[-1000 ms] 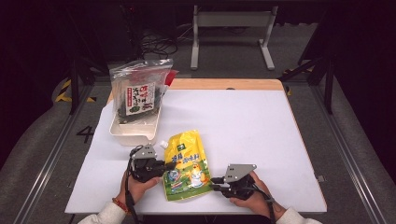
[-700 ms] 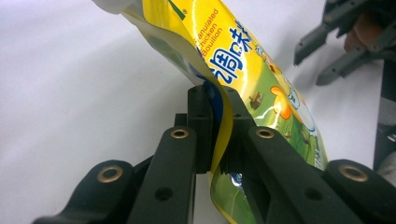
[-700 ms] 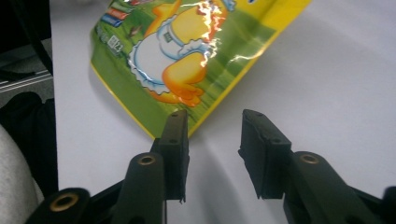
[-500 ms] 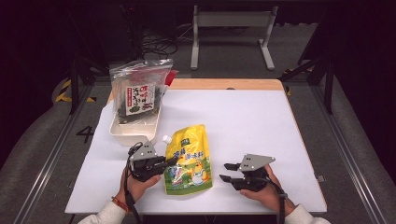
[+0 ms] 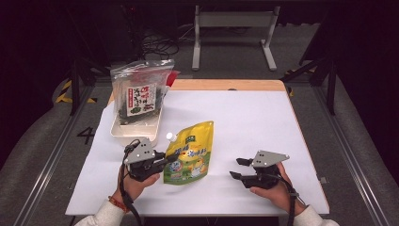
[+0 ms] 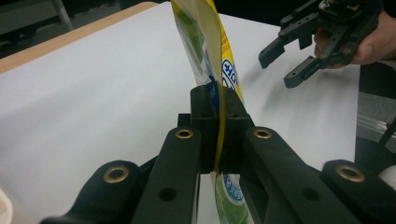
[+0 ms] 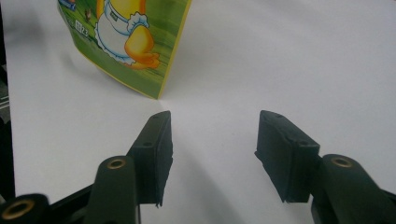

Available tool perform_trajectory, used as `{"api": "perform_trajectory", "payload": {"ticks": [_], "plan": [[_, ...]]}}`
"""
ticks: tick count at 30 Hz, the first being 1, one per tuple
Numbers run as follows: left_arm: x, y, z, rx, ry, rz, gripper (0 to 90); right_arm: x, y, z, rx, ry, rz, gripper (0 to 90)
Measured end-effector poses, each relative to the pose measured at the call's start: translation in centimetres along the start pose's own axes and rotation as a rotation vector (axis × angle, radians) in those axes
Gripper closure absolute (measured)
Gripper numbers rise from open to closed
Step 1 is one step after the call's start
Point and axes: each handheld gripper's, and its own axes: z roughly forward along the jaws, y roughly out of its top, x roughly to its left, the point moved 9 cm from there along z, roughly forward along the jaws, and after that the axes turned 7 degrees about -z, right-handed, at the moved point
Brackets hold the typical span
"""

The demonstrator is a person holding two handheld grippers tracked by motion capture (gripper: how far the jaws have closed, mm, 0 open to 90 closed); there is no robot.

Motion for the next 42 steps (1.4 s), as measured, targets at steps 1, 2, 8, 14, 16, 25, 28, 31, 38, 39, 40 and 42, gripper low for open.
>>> {"api": "perform_trajectory", "payload": {"ticks": [1, 2, 8, 14, 16, 25, 28, 31, 38, 39, 40, 42], "plan": [[-0.1, 0.1, 0.0, 0.001, -0.001, 0.001, 87.3, 0.0, -0.1, 0.0, 0.002, -0.001, 0.003, 44.5], [-0.1, 0.1, 0.1, 0.002, 0.0, 0.007, 87.4, -0.1, -0.1, 0.0, 0.004, 0.0, 0.003, 44.4], [-0.2, 1.1, -0.2, -0.021, 0.016, 0.033, 87.5, -0.1, -0.4, 0.1, 0.018, -0.01, 0.004, 43.4], [-0.4, 1.8, -0.5, -0.036, 0.015, 0.046, 87.8, -0.3, -0.5, 0.3, 0.023, -0.01, 0.015, 41.4], [-0.2, 1.9, -0.6, -0.038, 0.015, 0.053, 87.8, -0.3, -0.6, 0.3, 0.024, -0.009, 0.016, 40.9], [0.8, 3.5, -2.6, -0.105, 0.042, 0.06, 87.8, -0.3, -0.6, 0.4, 0.022, -0.008, 0.02, 39.3], [1.1, 3.8, -3.2, -0.12, 0.052, 0.063, 87.8, -0.3, -0.5, 0.4, 0.019, -0.007, 0.021, 39.3], [1.6, 4.2, -4.0, -0.144, 0.059, 0.058, 87.7, -0.3, -0.5, 0.3, 0.015, -0.007, 0.021, 39.2], [2.3, 4.9, -5.1, -0.178, 0.073, 0.056, 87.7, -0.3, -0.6, 0.4, 0.016, -0.006, 0.024, 38.7], [2.4, 5.0, -5.2, -0.185, 0.078, 0.06, 87.7, -0.3, -0.6, 0.4, 0.018, -0.005, 0.024, 38.6], [2.4, 5.1, -5.4, -0.189, 0.076, 0.058, 87.7, -0.3, -0.6, 0.4, 0.018, -0.005, 0.025, 38.6], [2.4, 5.4, -5.7, -0.198, 0.085, 0.062, 87.8, -0.3, -0.6, 0.4, 0.018, -0.006, 0.027, 38.4]]}}
